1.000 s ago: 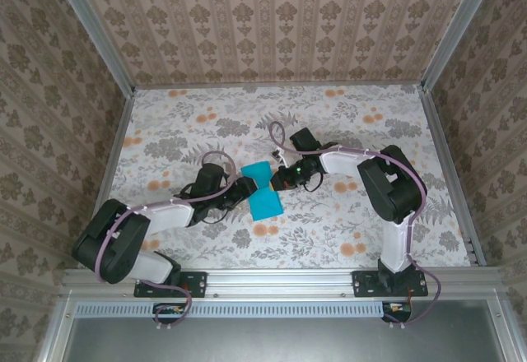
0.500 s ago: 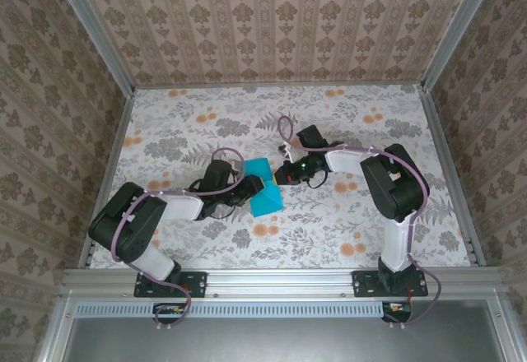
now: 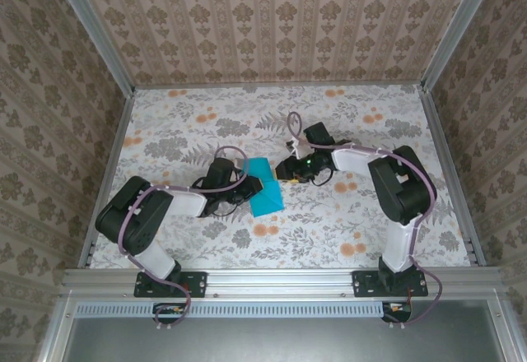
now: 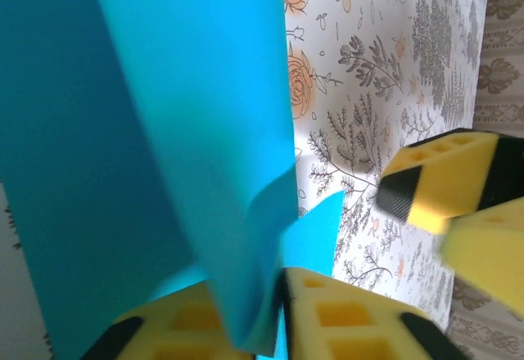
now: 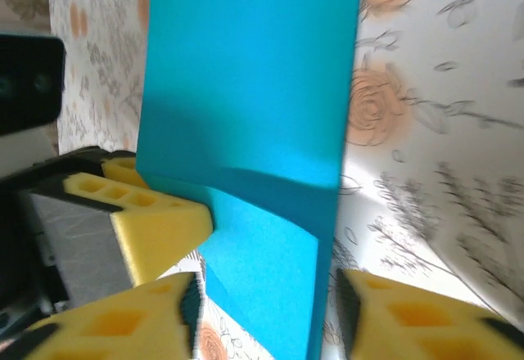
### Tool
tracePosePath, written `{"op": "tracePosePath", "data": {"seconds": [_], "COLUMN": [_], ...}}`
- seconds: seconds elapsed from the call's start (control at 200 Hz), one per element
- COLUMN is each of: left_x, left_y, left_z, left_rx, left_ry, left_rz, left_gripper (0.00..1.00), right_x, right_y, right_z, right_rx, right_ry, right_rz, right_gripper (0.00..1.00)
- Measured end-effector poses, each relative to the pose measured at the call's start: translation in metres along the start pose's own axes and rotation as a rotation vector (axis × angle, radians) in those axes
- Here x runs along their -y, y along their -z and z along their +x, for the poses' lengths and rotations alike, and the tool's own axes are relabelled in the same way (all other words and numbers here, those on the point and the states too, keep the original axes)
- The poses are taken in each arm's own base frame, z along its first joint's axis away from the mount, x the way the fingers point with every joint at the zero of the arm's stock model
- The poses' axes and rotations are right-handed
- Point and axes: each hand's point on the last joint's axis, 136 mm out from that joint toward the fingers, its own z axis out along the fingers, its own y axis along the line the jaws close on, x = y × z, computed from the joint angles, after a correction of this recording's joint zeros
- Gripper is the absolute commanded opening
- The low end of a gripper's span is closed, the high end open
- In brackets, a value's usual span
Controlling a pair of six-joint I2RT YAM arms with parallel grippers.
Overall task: Fold a paper plane with a square sheet of paper (pick it up from the middle)
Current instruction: Turn over the paper at the center of the table.
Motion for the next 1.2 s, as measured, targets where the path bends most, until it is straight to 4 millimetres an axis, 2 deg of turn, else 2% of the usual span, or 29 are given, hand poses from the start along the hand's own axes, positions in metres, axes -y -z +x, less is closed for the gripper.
{"op": "tracePosePath", "data": {"seconds": [0.185,0.325,0.545,0.66,0.785,0.925,1.055,1.2], "left_x": [0.003,0.01,0.05,0.058,0.055,0.042,0.021,-0.001], "left_y": [0.0,0.012,0.057,0.085,0.118,0.138,0.139,0.121], "left_z": [-0.008,-0.015,-0.044,-0.057,-0.071,-0.085,-0.091,-0.09], "left_rx": [0.007,0.003,0.026,0.047,0.071,0.066,0.01,-0.071], "left_ry": [-0.039,-0.096,-0.273,-0.357,-0.438,-0.526,-0.601,-0.677], "left_rz": [-0.039,-0.135,-0.339,-0.491,-0.734,-1.04,-1.298,-1.473], "left_gripper": [0.07,0.07,0.07,0.07,0.07,0.07,0.07,0.08], "right_x": [-0.002,0.004,0.017,0.024,0.033,0.042,0.048,0.054], "right_y": [0.054,0.085,0.111,0.119,0.124,0.128,0.131,0.134], "right_z": [-0.022,-0.028,-0.026,-0.026,-0.025,-0.023,-0.023,-0.022], "right_rx": [0.171,0.278,0.369,0.401,0.42,0.429,0.436,0.442], "right_ry": [-0.022,-0.032,-0.035,-0.036,-0.048,-0.063,-0.074,-0.088], "right_rz": [0.068,0.143,0.264,0.314,0.359,0.393,0.415,0.436], "right_gripper": [0.69,0.76,0.85,0.88,0.9,0.9,0.91,0.91]}}
